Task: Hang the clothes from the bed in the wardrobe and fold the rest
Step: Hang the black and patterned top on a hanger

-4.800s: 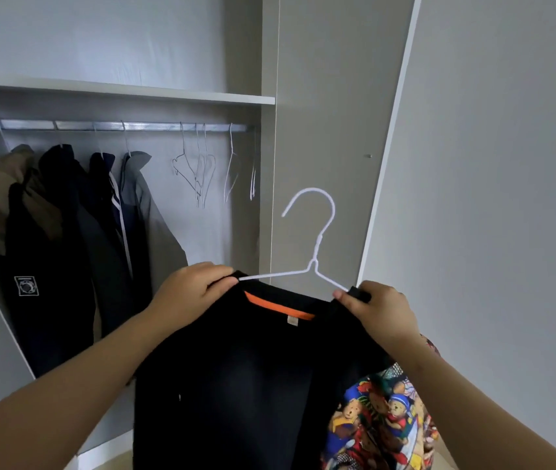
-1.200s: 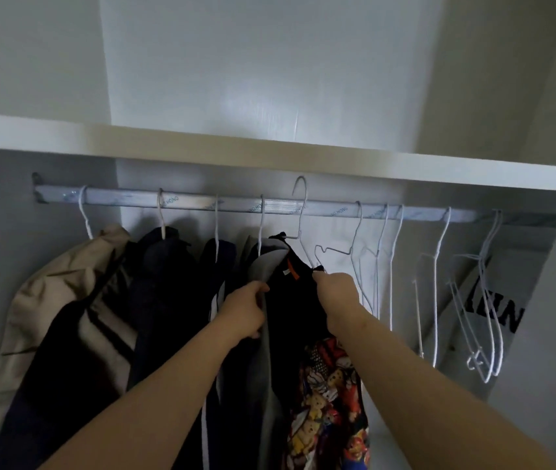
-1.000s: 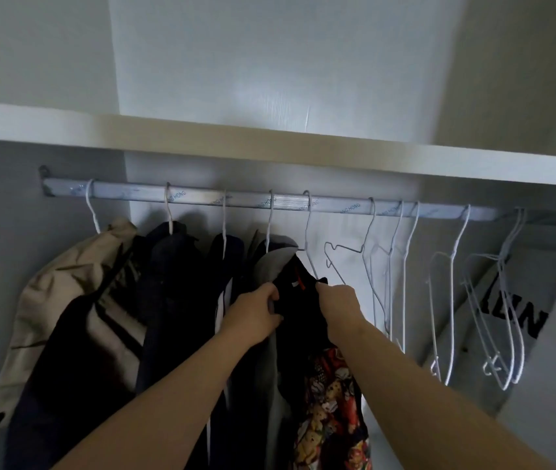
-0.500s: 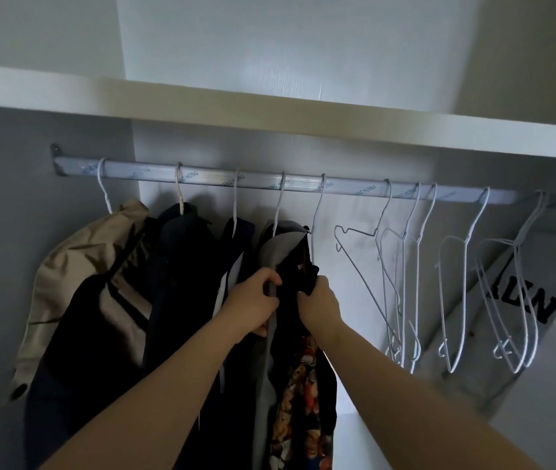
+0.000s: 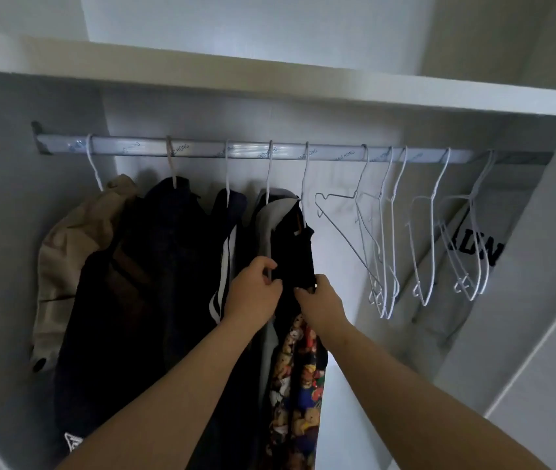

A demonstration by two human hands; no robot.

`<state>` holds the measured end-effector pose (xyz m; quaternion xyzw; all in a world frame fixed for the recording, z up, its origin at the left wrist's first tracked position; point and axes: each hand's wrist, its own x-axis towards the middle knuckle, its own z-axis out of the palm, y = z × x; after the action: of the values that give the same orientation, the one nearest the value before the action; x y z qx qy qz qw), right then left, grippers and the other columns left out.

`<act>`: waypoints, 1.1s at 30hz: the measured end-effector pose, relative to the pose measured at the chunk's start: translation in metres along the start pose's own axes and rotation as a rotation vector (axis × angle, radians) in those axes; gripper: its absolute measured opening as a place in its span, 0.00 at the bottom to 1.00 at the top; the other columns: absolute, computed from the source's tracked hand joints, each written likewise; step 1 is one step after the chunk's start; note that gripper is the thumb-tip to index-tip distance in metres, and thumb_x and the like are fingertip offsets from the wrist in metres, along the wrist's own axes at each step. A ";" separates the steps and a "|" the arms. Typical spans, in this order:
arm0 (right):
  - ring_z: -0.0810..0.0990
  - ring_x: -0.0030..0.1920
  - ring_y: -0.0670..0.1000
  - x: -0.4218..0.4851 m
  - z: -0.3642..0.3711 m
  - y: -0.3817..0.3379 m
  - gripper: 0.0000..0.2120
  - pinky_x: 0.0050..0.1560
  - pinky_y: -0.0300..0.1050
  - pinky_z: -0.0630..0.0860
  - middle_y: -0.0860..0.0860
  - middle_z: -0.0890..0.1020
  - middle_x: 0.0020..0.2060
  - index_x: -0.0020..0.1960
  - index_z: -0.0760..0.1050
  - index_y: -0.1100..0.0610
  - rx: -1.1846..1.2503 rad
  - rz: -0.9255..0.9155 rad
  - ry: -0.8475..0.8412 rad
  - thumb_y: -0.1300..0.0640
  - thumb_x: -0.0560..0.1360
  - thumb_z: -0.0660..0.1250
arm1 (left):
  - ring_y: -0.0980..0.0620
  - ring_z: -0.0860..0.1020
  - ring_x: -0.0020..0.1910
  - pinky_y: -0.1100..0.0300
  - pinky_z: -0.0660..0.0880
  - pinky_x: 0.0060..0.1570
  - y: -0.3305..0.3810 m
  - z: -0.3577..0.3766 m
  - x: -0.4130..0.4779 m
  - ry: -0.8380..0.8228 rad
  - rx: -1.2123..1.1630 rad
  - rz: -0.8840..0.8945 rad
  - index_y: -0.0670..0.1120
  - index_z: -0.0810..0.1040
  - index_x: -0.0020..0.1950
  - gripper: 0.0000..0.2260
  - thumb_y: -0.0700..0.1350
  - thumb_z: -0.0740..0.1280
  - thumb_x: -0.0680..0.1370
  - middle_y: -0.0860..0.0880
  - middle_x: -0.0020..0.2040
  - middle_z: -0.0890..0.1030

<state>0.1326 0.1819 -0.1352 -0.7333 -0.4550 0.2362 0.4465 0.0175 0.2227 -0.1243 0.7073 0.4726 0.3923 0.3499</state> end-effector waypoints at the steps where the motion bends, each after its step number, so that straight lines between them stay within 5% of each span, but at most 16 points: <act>1: 0.77 0.43 0.49 -0.009 -0.002 0.004 0.14 0.37 0.40 0.70 0.50 0.77 0.44 0.60 0.69 0.57 0.021 0.014 0.021 0.54 0.76 0.62 | 0.55 0.74 0.36 0.59 0.74 0.36 0.002 0.004 -0.007 -0.005 -0.019 0.000 0.54 0.72 0.53 0.08 0.43 0.64 0.76 0.52 0.38 0.73; 5: 0.78 0.42 0.49 -0.046 -0.017 0.024 0.09 0.41 0.41 0.73 0.50 0.79 0.45 0.53 0.68 0.52 0.154 0.099 0.146 0.50 0.76 0.63 | 0.53 0.76 0.33 0.53 0.78 0.39 0.012 0.029 -0.046 -0.104 -0.195 -0.055 0.56 0.73 0.50 0.09 0.42 0.65 0.75 0.52 0.36 0.75; 9: 0.73 0.36 0.42 -0.096 -0.043 0.057 0.05 0.29 0.31 0.68 0.43 0.74 0.38 0.51 0.69 0.51 0.288 0.257 0.275 0.56 0.76 0.64 | 0.49 0.78 0.38 0.51 0.78 0.44 0.018 0.059 -0.091 -0.234 -0.228 -0.070 0.56 0.73 0.47 0.10 0.40 0.64 0.75 0.52 0.40 0.77; 13: 0.75 0.43 0.53 -0.171 -0.072 0.106 0.04 0.39 0.43 0.70 0.51 0.77 0.42 0.49 0.72 0.54 0.406 0.462 0.423 0.60 0.75 0.62 | 0.53 0.76 0.33 0.61 0.74 0.31 0.019 0.103 -0.158 -0.445 -0.194 -0.120 0.52 0.75 0.49 0.08 0.40 0.61 0.76 0.51 0.39 0.76; 18: 0.75 0.42 0.54 -0.275 -0.108 0.158 0.04 0.39 0.42 0.71 0.54 0.78 0.42 0.48 0.73 0.57 0.482 0.638 0.567 0.62 0.76 0.60 | 0.53 0.75 0.33 0.61 0.72 0.30 0.025 0.150 -0.257 -0.715 -0.099 -0.158 0.50 0.76 0.48 0.07 0.40 0.60 0.77 0.50 0.40 0.77; 25: 0.71 0.32 0.49 -0.503 -0.153 0.220 0.07 0.34 0.40 0.67 0.51 0.75 0.35 0.39 0.70 0.57 0.600 0.825 0.820 0.63 0.76 0.61 | 0.53 0.76 0.34 0.62 0.73 0.32 0.050 0.192 -0.469 -1.134 0.011 -0.092 0.53 0.74 0.44 0.07 0.43 0.60 0.77 0.51 0.40 0.78; 33: 0.73 0.32 0.49 -0.789 -0.161 0.246 0.05 0.31 0.39 0.67 0.50 0.77 0.34 0.40 0.72 0.56 0.694 1.096 1.188 0.61 0.75 0.60 | 0.53 0.75 0.32 0.63 0.73 0.31 0.081 0.186 -0.740 -1.550 0.117 -0.015 0.51 0.75 0.41 0.06 0.43 0.62 0.77 0.51 0.36 0.77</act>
<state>-0.0080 -0.6278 -0.3178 -0.6731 0.3661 0.1215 0.6310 0.0325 -0.5231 -0.3035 0.7939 0.1178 -0.2421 0.5451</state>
